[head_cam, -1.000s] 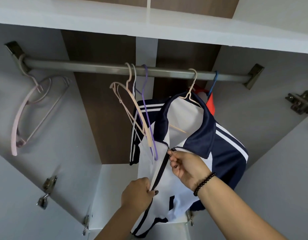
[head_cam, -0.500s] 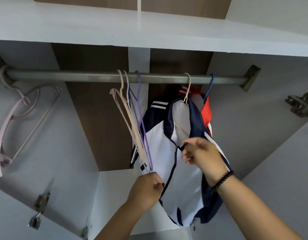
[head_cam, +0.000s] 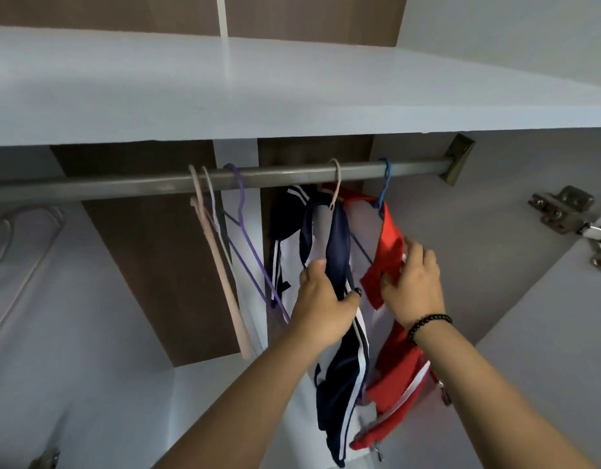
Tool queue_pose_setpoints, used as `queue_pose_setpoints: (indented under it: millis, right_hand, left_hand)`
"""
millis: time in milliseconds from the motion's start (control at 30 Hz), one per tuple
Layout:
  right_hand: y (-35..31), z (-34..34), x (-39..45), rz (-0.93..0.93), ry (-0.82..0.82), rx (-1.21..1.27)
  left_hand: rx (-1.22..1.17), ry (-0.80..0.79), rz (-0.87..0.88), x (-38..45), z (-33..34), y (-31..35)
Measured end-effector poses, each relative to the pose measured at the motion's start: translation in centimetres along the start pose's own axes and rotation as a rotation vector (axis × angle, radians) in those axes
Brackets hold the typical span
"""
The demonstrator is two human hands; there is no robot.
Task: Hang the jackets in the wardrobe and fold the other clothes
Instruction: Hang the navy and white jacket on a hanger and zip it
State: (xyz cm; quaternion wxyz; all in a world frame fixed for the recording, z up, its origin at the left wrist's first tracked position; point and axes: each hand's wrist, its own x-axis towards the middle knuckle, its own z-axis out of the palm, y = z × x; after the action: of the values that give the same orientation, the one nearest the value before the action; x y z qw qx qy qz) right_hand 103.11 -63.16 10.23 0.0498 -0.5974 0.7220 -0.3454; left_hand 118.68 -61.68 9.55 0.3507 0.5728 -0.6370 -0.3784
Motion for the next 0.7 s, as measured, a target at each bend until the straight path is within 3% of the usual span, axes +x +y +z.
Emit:
queue_pose_setpoints:
  millis: [233,433,533,700]
  right_hand:
    - [1.0,0.7,0.8,0.072,-0.267,0.014]
    - [1.4,0.3,0.4,-0.023,-0.018,0.045]
    - [2.1,-0.7,0.6,0.022,0.028,0.097]
    - [3.8,-3.2,1.5,0.095,0.043,0.057]
  left_hand:
    - [0.217,0.006,0.036,4.7,1.0,2.0]
    - [0.395,-0.163,0.091,5.9,1.3,3.0]
    - [0.409,-0.223,0.207,6.3,1.9,4.3]
    - [0.328,-0.288,0.256,6.7,3.9,6.2]
